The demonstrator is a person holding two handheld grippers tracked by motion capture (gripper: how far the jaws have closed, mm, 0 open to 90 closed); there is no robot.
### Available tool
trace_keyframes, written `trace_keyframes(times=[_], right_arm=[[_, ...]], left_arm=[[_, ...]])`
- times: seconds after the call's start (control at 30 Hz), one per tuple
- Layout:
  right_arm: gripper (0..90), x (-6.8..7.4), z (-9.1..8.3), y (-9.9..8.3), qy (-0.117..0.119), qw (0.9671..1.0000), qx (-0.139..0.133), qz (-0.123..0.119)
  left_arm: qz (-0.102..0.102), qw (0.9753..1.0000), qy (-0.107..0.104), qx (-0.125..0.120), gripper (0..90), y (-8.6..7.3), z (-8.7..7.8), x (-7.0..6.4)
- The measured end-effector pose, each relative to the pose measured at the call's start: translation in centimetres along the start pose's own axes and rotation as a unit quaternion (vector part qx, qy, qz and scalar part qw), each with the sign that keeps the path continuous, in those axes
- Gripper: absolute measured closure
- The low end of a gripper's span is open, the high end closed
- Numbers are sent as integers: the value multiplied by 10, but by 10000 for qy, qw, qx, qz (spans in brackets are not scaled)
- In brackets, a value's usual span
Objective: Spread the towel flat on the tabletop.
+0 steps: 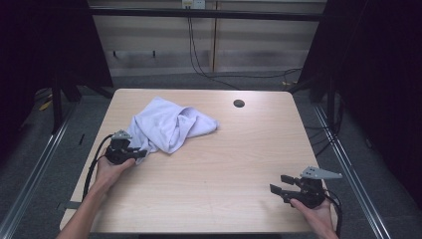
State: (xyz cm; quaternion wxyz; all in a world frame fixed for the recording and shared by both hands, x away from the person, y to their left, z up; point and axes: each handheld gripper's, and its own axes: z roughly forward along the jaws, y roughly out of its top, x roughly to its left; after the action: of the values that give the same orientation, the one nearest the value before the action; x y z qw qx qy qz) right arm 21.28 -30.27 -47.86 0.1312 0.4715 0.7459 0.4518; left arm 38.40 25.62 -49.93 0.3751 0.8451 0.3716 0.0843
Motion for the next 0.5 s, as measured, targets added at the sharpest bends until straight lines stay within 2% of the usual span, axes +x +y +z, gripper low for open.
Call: trace_keyframes(times=[0.03,0.07,0.13,0.17,0.2,0.23,0.27,0.3,0.33,0.43,0.47,0.5], right_arm=[[345,0,0,0,0,10000,0,0],[343,1,0,2,-29,10000,-58,4],[332,1,0,3,-27,10000,-93,19],[329,0,1,4,15,9999,-104,30],[329,0,1,4,15,9999,-104,30],[327,1,2,5,40,10000,-78,5],[327,1,2,5,40,10000,-78,5],[327,2,3,5,76,9999,-75,-24],[327,2,3,5,76,9999,-75,-24],[327,4,3,6,92,9999,-85,-74],[328,6,4,7,109,9999,-79,-60],[328,6,4,7,109,9999,-79,-60]], left_arm=[[0,10000,0,0,768,0,0,0],[163,9998,-101,53,769,-2,-1,-12],[218,9992,-323,0,770,-7,-2,-24],[218,9992,-323,0,770,-7,-2,-24],[266,9990,-348,17,770,-9,-3,-31],[394,9979,-514,27,772,-14,-4,-46],[394,9979,-514,27,774,-14,-4,-46],[484,9956,-798,17,776,-19,-5,-61],[484,9956,-798,17,778,-19,-5,-61],[743,9919,-1019,141,779,-24,-8,-86],[873,9890,-1177,200,781,-26,-9,-104],[873,9890,-1177,200,781,-26,-9,-104]])
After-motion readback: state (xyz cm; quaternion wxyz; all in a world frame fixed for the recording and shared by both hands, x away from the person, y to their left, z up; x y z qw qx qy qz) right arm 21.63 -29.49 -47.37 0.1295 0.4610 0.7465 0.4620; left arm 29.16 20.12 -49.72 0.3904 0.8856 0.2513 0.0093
